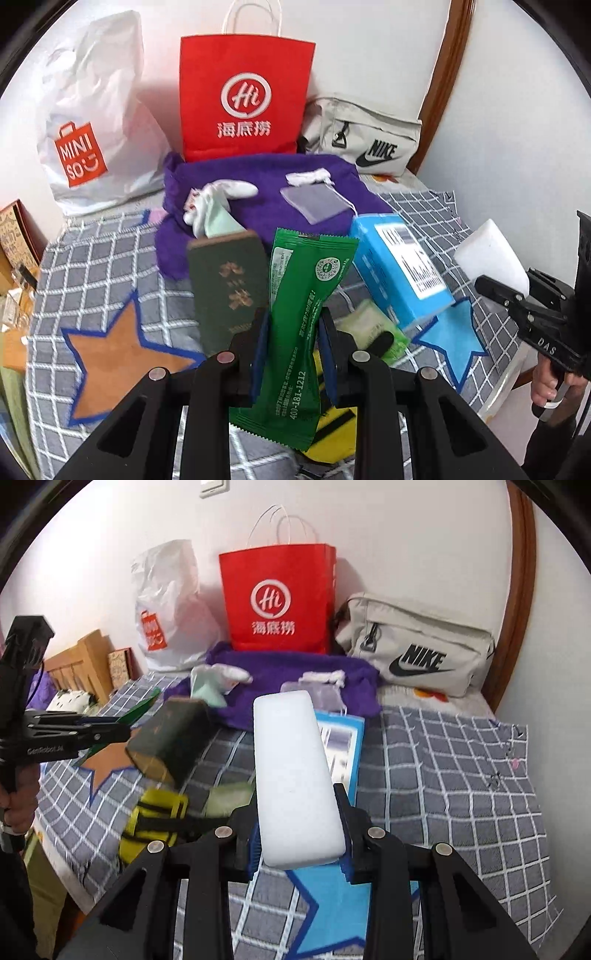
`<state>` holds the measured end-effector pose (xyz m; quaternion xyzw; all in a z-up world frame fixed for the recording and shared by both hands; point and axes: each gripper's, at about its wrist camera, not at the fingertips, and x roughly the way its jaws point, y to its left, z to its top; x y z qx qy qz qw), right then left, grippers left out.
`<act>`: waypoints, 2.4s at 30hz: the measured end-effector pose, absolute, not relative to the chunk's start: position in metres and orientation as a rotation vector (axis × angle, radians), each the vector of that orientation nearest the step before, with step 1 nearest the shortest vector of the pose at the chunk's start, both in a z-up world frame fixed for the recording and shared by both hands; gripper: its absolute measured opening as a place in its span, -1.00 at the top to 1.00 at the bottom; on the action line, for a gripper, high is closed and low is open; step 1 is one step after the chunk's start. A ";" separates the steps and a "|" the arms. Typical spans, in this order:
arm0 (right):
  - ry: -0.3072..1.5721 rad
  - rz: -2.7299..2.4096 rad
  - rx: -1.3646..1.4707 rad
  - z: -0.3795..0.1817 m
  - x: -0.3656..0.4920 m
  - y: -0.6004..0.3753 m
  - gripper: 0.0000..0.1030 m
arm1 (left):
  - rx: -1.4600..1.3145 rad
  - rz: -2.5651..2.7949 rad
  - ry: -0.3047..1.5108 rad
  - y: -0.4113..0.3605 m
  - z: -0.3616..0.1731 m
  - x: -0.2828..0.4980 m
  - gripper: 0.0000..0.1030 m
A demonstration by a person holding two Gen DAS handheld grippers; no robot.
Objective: Organize soft objects
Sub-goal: 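Lift and carry the foam block and green packet toward the purple towel, then lower the foam block and green packet onto the towel and open both tools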
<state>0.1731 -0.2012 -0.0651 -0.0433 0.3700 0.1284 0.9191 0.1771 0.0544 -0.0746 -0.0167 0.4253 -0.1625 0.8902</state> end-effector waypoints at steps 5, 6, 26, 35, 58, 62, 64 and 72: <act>0.758 0.220 -0.054 -0.058 0.190 -0.195 0.36 | -0.048 -0.333 0.872 0.076 -0.066 0.191 0.52; 0.767 0.217 -0.038 -0.058 0.195 -0.195 0.36 | -0.054 -0.331 0.870 0.082 -0.065 0.194 0.52; 0.827 0.241 0.034 -0.058 0.283 -0.182 0.36 | -0.172 -0.250 0.869 0.120 -0.070 0.256 0.52; 0.844 0.274 -0.015 -0.061 0.322 -0.187 0.36 | -0.208 -0.190 0.897 0.112 -0.077 0.291 0.52; 0.992 0.367 -0.041 -0.118 0.432 -0.203 0.35 | -0.172 -0.095 0.969 0.085 -0.111 0.398 0.51; 1.028 0.384 -0.054 -0.131 0.440 -0.201 0.35 | -0.170 -0.101 0.988 0.082 -0.121 0.410 0.51; 1.031 0.396 -0.069 -0.135 0.441 -0.198 0.35 | -0.178 -0.098 0.993 0.082 -0.125 0.414 0.51; 1.069 0.414 -0.065 -0.146 0.446 -0.195 0.32 | -0.194 -0.110 1.030 0.084 -0.141 0.422 0.47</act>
